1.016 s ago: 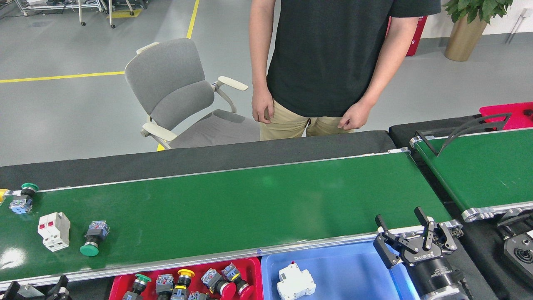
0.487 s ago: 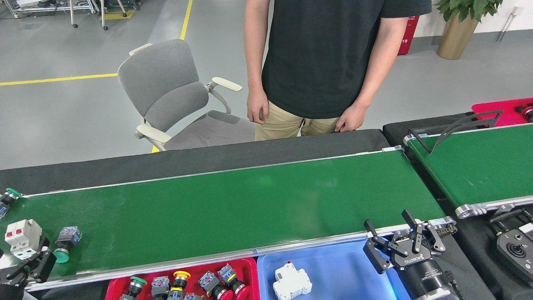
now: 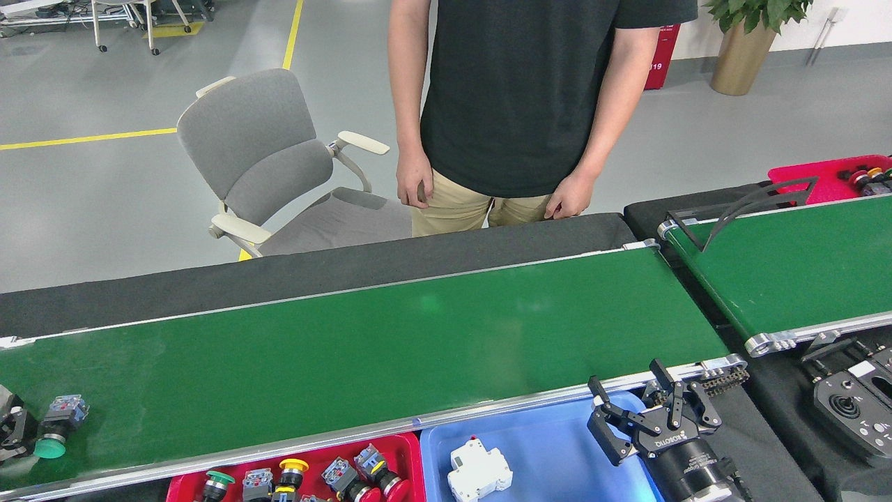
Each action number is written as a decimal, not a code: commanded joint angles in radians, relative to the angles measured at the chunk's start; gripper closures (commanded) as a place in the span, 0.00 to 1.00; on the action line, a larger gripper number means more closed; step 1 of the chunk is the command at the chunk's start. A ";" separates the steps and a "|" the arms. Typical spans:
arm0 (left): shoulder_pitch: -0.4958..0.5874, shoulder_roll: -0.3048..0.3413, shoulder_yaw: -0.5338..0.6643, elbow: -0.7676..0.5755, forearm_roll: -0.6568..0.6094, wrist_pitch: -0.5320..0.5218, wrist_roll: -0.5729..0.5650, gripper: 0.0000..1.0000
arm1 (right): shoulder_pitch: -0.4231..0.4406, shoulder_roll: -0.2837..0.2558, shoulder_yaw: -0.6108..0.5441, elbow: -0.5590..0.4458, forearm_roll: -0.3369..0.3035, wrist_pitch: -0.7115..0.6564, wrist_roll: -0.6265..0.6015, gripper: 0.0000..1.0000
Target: Pick switch part from conveyor to tray
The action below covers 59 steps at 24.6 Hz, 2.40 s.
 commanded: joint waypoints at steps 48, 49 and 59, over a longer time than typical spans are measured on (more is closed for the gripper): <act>0.359 -0.468 -0.249 -0.917 -0.057 0.042 -0.152 0.00 | 0.046 -0.002 -0.145 -0.016 -0.005 0.006 -0.005 0.00; 0.360 -0.445 -0.163 -0.900 -0.034 -0.015 -0.152 0.00 | 0.046 -0.002 -0.145 -0.016 -0.005 0.006 -0.005 0.00; 0.408 -0.332 0.251 -0.680 0.032 -0.319 -0.149 0.00 | 0.044 0.000 -0.143 -0.018 -0.005 0.004 -0.005 0.00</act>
